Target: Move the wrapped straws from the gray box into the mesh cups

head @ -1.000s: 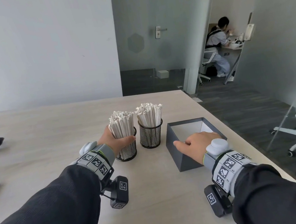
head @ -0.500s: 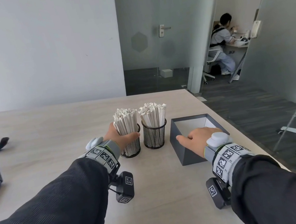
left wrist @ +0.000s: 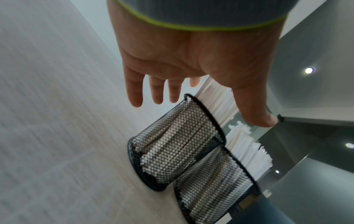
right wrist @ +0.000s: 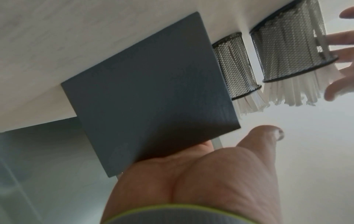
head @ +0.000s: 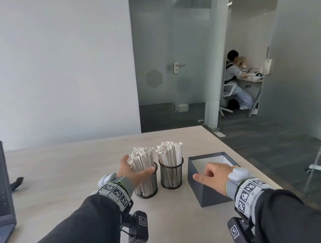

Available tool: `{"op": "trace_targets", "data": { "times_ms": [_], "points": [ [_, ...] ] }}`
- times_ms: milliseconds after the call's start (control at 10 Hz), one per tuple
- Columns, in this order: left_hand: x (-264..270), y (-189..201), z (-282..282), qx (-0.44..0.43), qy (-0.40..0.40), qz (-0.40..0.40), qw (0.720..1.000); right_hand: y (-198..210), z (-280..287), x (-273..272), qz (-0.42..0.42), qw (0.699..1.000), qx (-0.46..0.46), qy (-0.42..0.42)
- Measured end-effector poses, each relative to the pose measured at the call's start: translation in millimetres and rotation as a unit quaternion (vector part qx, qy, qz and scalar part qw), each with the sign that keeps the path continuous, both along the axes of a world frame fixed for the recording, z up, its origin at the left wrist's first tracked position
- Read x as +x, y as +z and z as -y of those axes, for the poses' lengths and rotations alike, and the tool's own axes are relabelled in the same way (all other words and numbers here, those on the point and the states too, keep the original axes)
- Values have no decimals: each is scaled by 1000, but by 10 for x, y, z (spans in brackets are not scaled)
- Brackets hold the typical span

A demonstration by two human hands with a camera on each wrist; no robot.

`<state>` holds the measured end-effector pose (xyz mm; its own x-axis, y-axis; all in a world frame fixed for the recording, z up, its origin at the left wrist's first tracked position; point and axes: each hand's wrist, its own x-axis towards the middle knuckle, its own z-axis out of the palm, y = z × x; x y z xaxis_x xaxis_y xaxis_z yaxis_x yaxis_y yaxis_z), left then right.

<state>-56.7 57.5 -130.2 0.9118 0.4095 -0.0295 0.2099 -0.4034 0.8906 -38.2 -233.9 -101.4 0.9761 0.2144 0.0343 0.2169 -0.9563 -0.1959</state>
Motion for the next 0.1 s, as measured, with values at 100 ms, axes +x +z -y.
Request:
{"op": "trace_targets", "data": {
  "times_ms": [100],
  "points": [
    [-135, 120, -14, -37, 19, 62, 997, 19, 38, 17, 2, 994, 107, 2]
  ]
}}
